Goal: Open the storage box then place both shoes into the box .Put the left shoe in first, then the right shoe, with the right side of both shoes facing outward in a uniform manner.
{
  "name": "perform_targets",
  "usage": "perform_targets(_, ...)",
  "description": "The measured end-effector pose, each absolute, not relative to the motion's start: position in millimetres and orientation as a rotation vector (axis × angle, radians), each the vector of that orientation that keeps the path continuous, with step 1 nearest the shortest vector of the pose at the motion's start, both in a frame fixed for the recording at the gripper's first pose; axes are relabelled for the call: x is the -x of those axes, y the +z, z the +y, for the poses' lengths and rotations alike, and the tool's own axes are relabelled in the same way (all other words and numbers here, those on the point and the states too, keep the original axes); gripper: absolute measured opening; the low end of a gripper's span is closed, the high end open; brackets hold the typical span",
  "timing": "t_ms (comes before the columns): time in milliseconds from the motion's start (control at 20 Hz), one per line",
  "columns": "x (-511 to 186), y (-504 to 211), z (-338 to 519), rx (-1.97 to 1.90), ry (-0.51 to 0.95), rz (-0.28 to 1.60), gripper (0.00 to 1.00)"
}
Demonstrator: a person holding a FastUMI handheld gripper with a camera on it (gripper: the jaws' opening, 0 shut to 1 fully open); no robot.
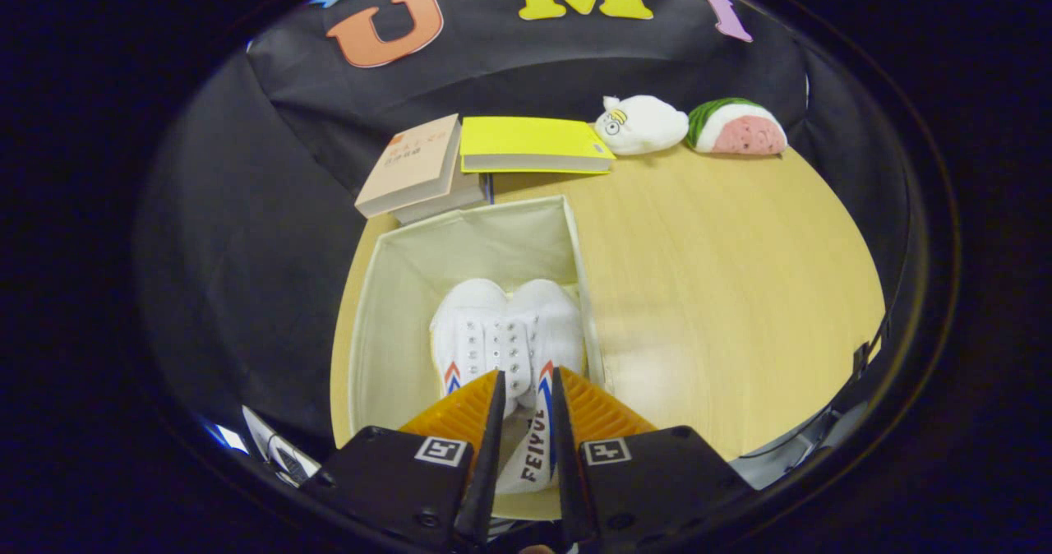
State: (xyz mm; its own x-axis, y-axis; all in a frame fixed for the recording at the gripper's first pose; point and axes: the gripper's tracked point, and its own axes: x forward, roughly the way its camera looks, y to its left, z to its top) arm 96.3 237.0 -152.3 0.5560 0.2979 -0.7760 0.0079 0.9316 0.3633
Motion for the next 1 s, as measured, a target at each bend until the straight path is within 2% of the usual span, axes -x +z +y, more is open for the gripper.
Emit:
perform_targets(300,-88.7,-105.2,208.0,-0.244,0.145,0.764,0.79)
perform_targets(750,-49.5,-10.6,144.5,-0.231,0.08,0.361,0.79)
perform_targets(800,-44.0,-1.5,136.4,-0.233,0.072,0.313,0.83)
perform_targets(900,-30.8,13.5,111.9,-0.208,0.028,0.233,0.98)
perform_targets(1000,-10.8,23.2,91.6,-0.173,-0.015,0.176,0.99)
